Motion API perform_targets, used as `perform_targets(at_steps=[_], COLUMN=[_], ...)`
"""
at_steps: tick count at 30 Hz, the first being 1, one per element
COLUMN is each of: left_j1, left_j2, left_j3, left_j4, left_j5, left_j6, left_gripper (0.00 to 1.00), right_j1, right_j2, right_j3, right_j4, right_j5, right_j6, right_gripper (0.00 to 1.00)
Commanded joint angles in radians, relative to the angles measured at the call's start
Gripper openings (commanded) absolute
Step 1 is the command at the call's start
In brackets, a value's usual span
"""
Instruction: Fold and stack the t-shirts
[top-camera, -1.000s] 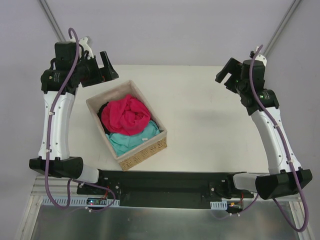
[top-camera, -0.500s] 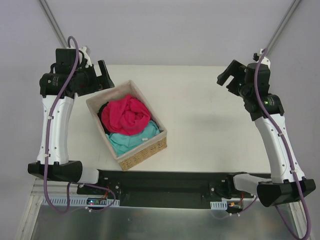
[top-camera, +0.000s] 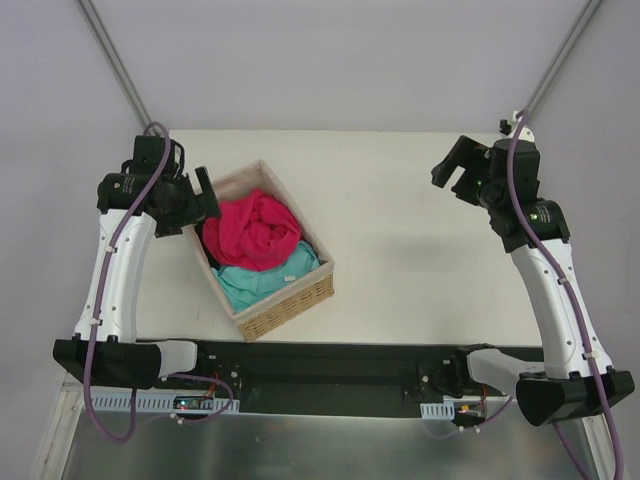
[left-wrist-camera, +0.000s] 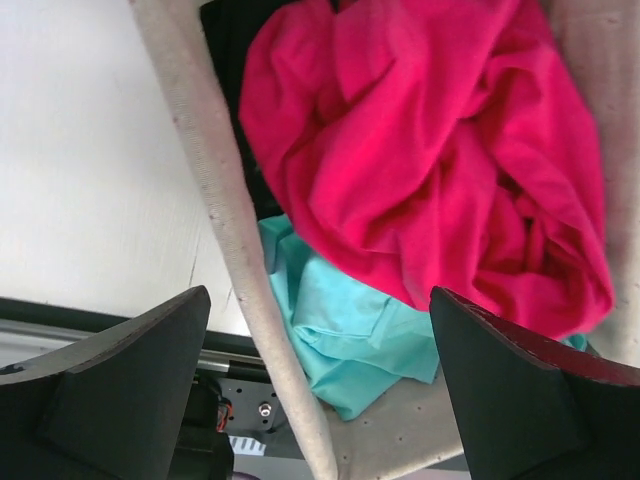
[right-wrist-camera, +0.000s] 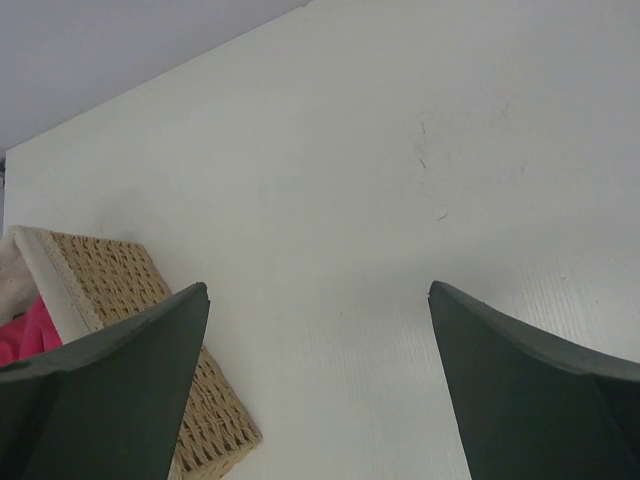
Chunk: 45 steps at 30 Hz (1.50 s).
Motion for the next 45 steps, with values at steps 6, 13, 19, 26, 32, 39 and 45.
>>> perform_targets(at_steps=[6, 13, 19, 26, 32, 39, 45], left_j1=[0.010, 0.010, 0.010, 0.010, 0.010, 0.010, 0.010], left_j2=[-0.050, -0.049, -0.042, -0.028, -0.031, -0.057, -0.062], left_j3=[-0.121, -0.182, -0.265, -0.267, -0.282, -0.283, -0.288], left_j4=[0.038, 0.054, 0.105, 0.134, 0.140, 0.140, 0.140], left_j5=[-0.152, -0.196, -0.225, -0.211, -0.211, -0.201, -0.171], left_j6=[-0.129, -0.143, -0.166, -0.163, -0.156, -0.137, -0.142], left_gripper=[0.86, 0.84, 0.80, 0.79, 0.78, 0.79, 0.80], right_j1=[-0.004, -0.003, -0.003, -0.003, -0.004, -0.003, -0.003], right_j2=[0.014, 0.011, 0.006, -0.005, -0.015, -0.046, -0.043], right_j3=[0.027, 0.026, 0.021, 0.029, 0.026, 0.018, -0.017], right_j4=[-0.016, -0.006, 0.004, 0.033, 0.034, 0.036, 0.076], right_j5=[-0.094, -0.102, -0.100, -0.089, -0.083, -0.023, -0.049], right_j6=[-0.073, -0.075, -0.066, -0.067, -0.055, 0.002, 0.068], right_gripper=[0.96, 0.96, 0.96, 0.96, 0.96, 0.96, 0.96])
